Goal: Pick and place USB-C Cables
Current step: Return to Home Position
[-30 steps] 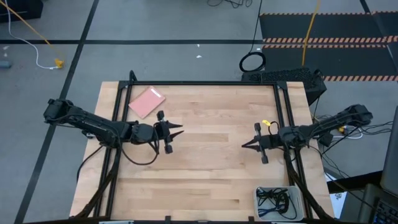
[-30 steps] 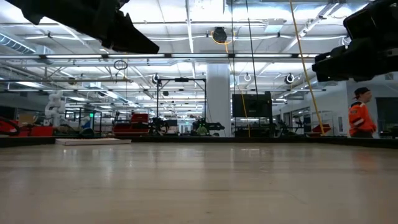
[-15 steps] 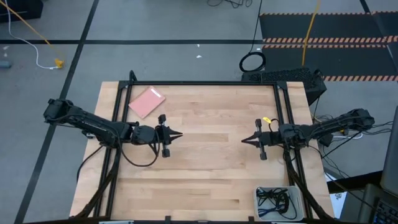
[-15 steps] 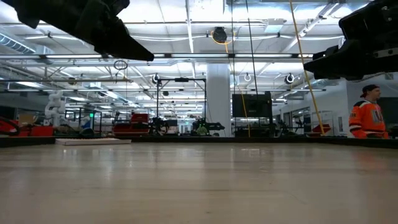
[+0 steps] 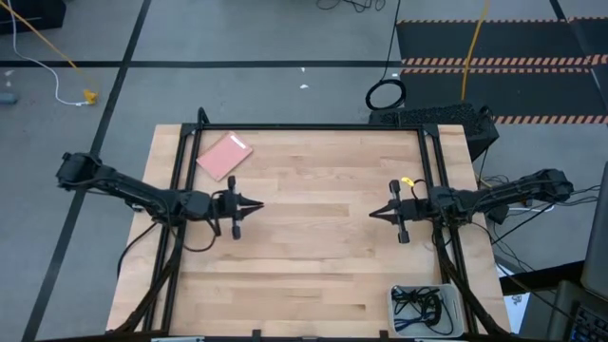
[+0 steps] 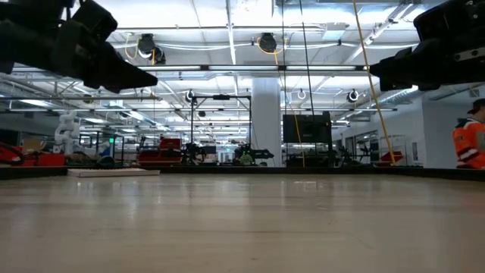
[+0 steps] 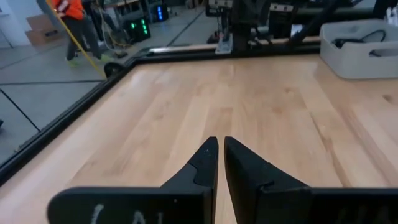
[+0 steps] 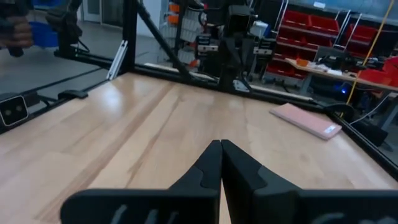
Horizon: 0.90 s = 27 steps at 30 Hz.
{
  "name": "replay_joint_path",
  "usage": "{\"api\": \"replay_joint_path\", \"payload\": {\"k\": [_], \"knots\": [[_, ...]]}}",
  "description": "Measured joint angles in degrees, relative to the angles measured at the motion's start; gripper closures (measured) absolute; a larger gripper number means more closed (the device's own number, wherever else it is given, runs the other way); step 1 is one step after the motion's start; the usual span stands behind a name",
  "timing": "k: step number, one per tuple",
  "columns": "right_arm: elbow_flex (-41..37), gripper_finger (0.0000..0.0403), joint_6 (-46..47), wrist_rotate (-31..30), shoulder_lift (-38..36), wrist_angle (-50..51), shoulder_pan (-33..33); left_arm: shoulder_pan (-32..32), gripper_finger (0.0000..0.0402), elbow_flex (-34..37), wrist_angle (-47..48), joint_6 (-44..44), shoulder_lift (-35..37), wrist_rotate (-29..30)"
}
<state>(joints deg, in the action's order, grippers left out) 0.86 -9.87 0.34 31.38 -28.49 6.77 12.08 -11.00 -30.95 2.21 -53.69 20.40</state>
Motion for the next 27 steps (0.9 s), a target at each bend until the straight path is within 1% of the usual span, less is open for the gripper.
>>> {"api": "replay_joint_path", "payload": {"k": [3, 12, 18, 27], "knots": [[0.0, 0.0403, -0.01, 0.0, 0.0, 0.13, -0.07, 0.07, 0.0371, 1.77, -0.1, -0.08, 3.06, 0.0], [0.0, 0.0403, 0.11, -0.02, -0.89, 1.22, -0.07, 0.81, 0.0371, 5.37, -0.15, -0.47, 9.26, 0.07], [0.0, 0.0403, 0.13, -0.09, -5.06, 5.25, -0.07, 0.81, 0.0371, 6.59, -0.19, 0.31, 12.09, 0.14], [-0.02, 0.0403, -0.37, -0.04, -13.01, 9.88, -0.05, 0.79, 0.0371, 8.06, -0.17, 0.47, 14.08, 0.63]]}}
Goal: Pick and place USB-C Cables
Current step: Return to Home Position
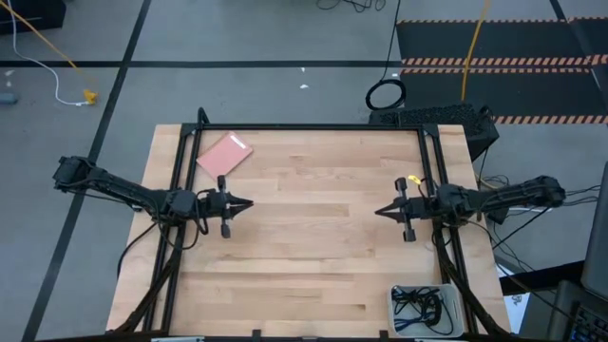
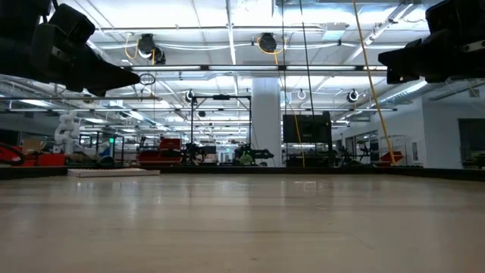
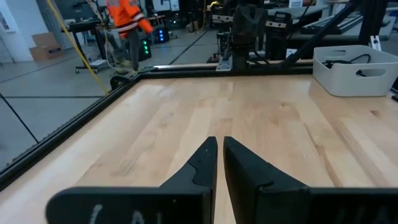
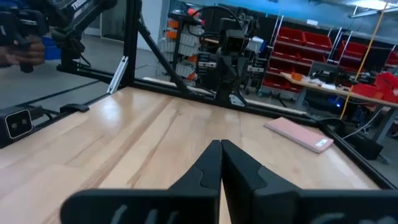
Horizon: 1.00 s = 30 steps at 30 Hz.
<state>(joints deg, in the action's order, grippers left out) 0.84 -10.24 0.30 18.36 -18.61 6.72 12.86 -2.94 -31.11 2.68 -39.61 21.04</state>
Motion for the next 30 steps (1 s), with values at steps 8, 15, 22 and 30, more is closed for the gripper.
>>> {"api": "replay_joint_path", "payload": {"k": [8, 15, 22, 30], "knots": [[0.0, 0.0403, -2.81, 1.14, -7.03, 5.8, -0.02, 0.0, 0.0371, 0.0, -0.36, -0.04, 0.02, 0.0], [0.0, 0.0403, -4.33, 1.38, -13.78, 10.61, -0.48, -0.02, 0.0371, 0.0, -1.24, -0.26, 0.02, 0.0], [0.0, 0.0403, -1.32, 1.5, -17.37, 16.79, -4.0, -0.02, 0.0371, 0.0, -3.03, -0.02, 0.0, 0.0], [0.0, 0.0403, -2.42, 1.29, -17.22, 17.16, -8.12, -0.02, 0.0371, 0.0, -3.08, 0.44, 0.0, 0.0]]}}
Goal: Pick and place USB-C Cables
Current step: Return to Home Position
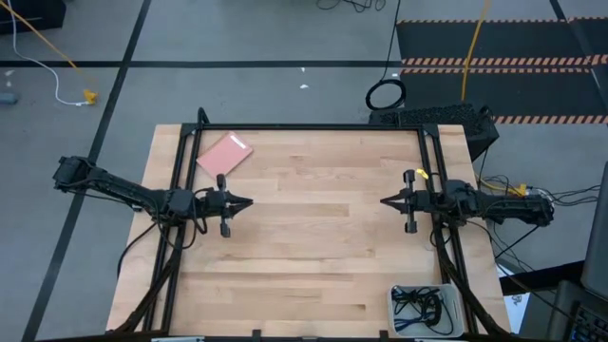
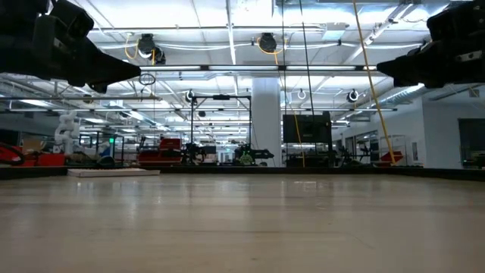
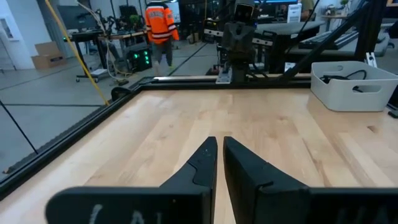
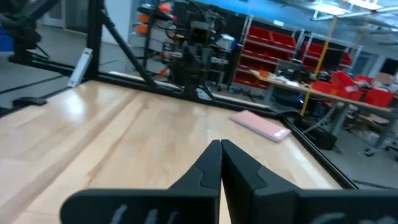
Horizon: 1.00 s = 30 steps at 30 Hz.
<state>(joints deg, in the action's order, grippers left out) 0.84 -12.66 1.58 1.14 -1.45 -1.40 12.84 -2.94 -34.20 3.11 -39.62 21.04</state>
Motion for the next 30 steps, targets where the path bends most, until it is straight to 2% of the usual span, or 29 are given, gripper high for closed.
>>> {"api": "replay_joint_path", "payload": {"k": [10, 14, 17, 22, 30], "knots": [[0.0, 0.0403, 1.86, -0.17, 0.56, 0.15, -3.07, -0.07, 0.0371, 0.0, -0.74, 1.52, 0.0, 0.04], [0.0, 0.0403, 1.4, -4.9, 0.46, -0.74, -3.07, -0.07, 0.0371, 0.0, -0.81, 1.68, 0.0, 0.04], [0.0, 0.0403, 1.44, -5.38, 0.38, -0.65, -3.09, -0.07, 0.0371, 0.0, -0.85, 1.92, 0.0, 0.07], [0.0, 0.0403, 1.8, -4.2, 0.42, 0.02, -3.07, -0.09, 0.0371, 0.0, -0.47, 2.41, 0.96, 4.12], [0.0, 0.0403, 4.07, -4.33, 0.45, -0.33, -3.03, -0.07, 0.0371, 0.0, 3.6, 2.82, 3.01, 1.05]]}}
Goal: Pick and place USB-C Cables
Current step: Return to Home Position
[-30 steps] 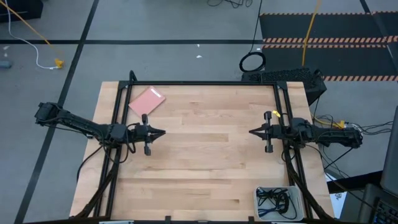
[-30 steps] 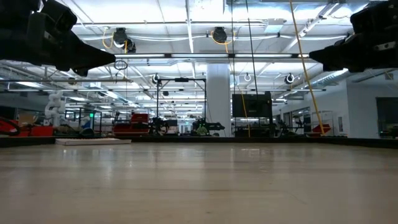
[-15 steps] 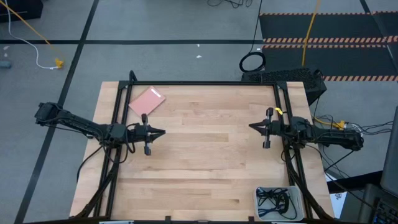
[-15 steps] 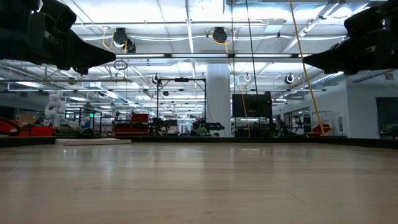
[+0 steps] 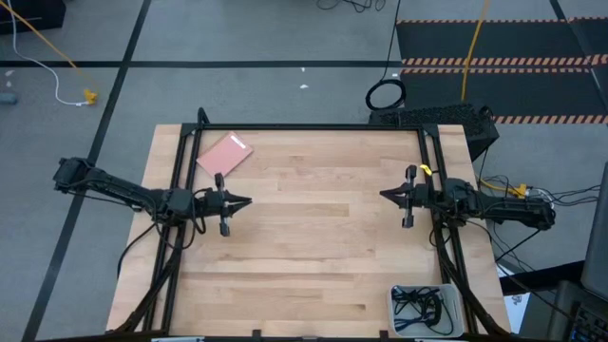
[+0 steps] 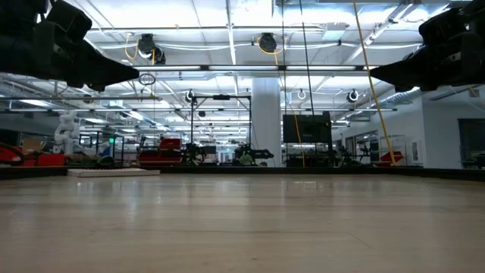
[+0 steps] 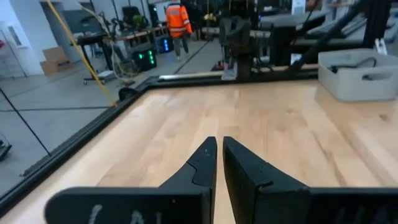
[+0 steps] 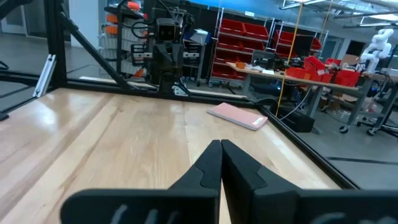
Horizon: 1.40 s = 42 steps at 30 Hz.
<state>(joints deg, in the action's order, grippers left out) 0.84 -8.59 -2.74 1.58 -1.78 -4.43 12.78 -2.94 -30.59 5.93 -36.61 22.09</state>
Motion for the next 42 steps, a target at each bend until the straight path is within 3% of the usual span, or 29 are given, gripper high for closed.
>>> {"api": "replay_joint_path", "payload": {"k": [11, 18, 24, 31, 42], "knots": [[0.0, 0.0403, 0.01, -0.08, 0.0, -0.17, 0.0, 0.0, 0.0371, 0.05, 0.83, 1.51, -0.01, -5.07], [0.0, 0.0403, 0.01, -0.14, -0.01, -0.32, 0.0, -1.15, 0.0371, 2.38, -4.69, 1.92, -0.02, -7.95], [0.0, 0.0403, 0.01, -0.17, -0.02, -0.4, 0.0, -3.67, 0.0371, 2.38, -6.05, 2.56, 0.51, -14.68], [0.0, 0.0403, 0.01, -0.17, -0.01, -0.44, 0.0, -5.64, 0.0371, 2.38, -6.89, 2.94, 7.6, -20.19], [0.0, 0.0403, 0.0, -0.16, -0.01, -0.46, 0.0, -8.5, 0.0371, 2.38, 5.97, 4.35, 18.83, -24.56]]}}
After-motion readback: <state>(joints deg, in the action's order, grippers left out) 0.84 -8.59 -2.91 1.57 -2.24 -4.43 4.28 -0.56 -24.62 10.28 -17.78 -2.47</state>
